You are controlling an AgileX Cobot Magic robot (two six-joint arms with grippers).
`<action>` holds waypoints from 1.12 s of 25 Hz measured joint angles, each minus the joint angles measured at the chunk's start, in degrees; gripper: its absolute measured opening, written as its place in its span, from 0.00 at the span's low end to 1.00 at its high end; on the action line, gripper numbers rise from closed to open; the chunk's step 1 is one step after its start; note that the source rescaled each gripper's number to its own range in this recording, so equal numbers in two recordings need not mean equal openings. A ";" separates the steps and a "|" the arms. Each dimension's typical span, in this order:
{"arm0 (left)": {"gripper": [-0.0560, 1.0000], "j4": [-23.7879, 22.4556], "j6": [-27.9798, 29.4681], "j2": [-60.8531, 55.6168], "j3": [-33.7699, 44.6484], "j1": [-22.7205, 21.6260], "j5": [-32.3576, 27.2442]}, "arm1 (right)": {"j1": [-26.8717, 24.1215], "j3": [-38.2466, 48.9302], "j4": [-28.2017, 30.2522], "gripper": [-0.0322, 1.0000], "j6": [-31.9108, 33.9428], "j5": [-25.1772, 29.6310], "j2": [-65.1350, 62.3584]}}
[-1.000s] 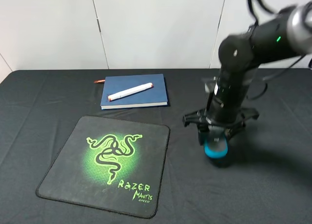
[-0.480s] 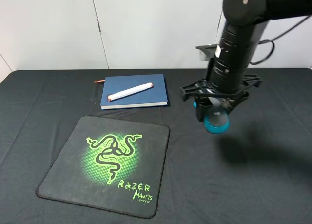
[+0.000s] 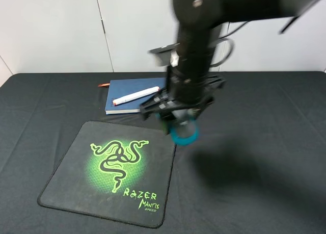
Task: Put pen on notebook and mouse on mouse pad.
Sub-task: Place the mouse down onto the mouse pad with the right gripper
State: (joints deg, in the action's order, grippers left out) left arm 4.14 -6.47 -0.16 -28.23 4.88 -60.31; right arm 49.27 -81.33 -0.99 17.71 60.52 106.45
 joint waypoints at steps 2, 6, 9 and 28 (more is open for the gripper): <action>1.00 0.00 0.00 0.00 0.00 0.00 0.00 | 2.41 -2.28 0.00 0.06 0.18 0.00 2.33; 1.00 0.00 0.00 0.00 0.00 0.00 0.00 | 6.92 -7.45 0.00 0.06 0.18 -0.32 7.74; 1.00 0.00 0.00 0.00 0.00 0.00 0.00 | 9.08 -11.47 -0.06 0.06 0.18 -0.77 11.90; 1.00 0.00 0.00 0.00 0.00 0.00 0.00 | 9.98 -18.24 -0.25 0.06 -1.95 -9.13 24.87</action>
State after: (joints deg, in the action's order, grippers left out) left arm 4.14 -6.47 -0.16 -28.23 4.88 -60.31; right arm 59.25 -99.57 -1.24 15.75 51.39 131.32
